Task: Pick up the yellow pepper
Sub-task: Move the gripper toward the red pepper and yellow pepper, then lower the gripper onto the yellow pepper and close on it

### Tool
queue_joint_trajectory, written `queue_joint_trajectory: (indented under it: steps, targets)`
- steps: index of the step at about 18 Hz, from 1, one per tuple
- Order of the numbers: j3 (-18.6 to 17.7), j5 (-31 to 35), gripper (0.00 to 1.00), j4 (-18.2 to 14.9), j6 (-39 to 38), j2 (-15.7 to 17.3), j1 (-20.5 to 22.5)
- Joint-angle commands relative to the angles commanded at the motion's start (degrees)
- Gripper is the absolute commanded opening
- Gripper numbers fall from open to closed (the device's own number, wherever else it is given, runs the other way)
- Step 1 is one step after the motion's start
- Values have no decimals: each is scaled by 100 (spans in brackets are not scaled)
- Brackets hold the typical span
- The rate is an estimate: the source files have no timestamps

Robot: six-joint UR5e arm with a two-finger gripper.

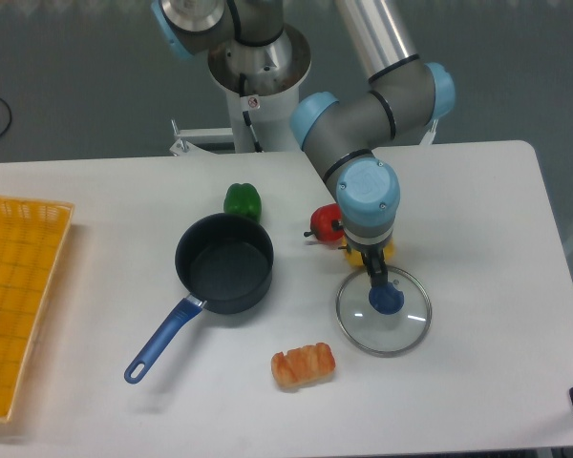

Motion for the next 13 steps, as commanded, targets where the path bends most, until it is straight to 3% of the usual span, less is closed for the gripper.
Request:
queue_joint_trajectory:
  steps: [3,5,13]
  targets:
    - [-202,-600,100,149,396,96,264]
    - [-334,-653,100,272,423,114,317]
    - [-422,-750,100,238,581,176,414]
